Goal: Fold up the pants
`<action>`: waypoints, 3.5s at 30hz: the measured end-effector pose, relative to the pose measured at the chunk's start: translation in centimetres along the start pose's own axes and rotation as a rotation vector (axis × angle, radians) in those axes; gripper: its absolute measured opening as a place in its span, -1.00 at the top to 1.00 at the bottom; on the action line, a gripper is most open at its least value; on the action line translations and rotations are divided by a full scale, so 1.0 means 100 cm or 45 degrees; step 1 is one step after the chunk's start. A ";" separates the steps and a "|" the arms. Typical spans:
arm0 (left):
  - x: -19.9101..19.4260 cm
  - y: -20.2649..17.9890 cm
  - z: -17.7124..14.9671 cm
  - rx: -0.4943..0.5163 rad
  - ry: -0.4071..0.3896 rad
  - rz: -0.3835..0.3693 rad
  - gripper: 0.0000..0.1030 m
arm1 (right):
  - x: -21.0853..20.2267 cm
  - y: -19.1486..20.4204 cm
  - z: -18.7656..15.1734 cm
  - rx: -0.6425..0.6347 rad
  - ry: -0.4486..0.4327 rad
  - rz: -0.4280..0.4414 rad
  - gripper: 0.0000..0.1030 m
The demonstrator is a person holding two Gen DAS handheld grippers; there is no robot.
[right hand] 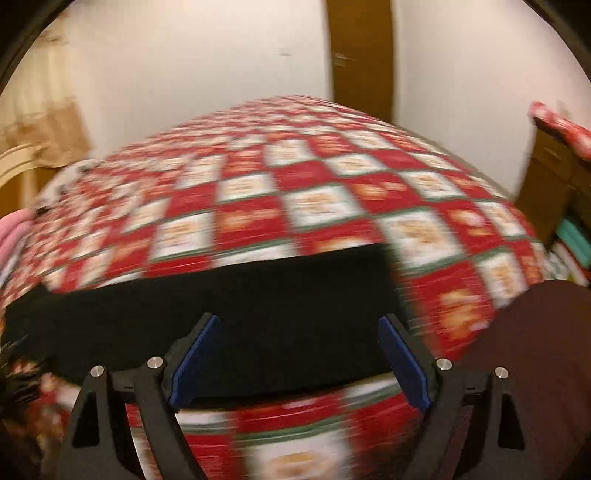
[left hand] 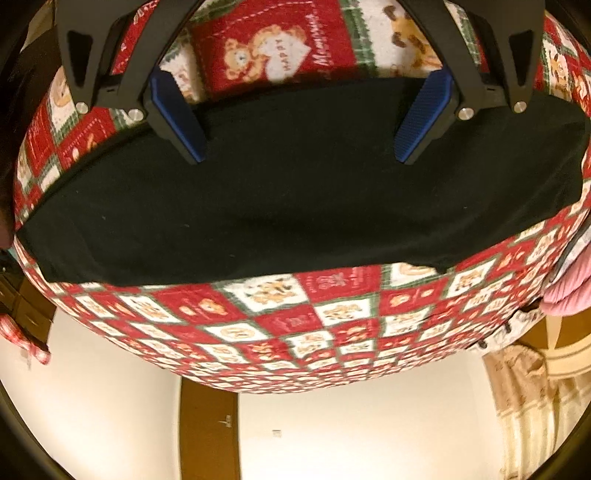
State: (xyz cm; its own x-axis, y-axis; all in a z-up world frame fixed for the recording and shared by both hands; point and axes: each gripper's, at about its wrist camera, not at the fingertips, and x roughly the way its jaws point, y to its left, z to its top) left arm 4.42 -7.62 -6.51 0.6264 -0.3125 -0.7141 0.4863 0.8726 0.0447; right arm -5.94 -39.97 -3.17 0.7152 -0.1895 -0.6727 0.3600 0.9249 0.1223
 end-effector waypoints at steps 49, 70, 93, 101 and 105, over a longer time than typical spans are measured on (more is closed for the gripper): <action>-0.040 0.227 -0.015 -0.318 -0.043 0.616 -1.00 | 0.039 0.272 -0.058 -0.347 0.007 0.513 -0.92; -0.021 0.074 0.016 -0.158 0.008 0.086 -1.00 | -0.026 -0.099 -0.003 0.533 -0.151 -0.115 -0.92; -0.016 0.065 0.006 -0.164 0.076 0.088 -1.00 | 0.078 -0.104 0.009 0.323 0.353 -0.114 -0.14; -0.019 0.080 0.001 -0.232 0.075 0.071 -1.00 | 0.039 -0.041 0.031 0.129 0.193 -0.077 0.74; -0.023 0.086 -0.001 -0.242 0.060 0.074 -1.00 | 0.023 0.037 0.036 -0.070 0.105 -0.010 0.74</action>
State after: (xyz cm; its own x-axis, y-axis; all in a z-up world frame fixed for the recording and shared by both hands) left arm 7.10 0.64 -4.54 0.6188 -0.2455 -0.7462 0.3233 0.9453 -0.0429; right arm -0.81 -38.21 -1.62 0.6601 -0.1710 -0.7315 0.3303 0.9406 0.0781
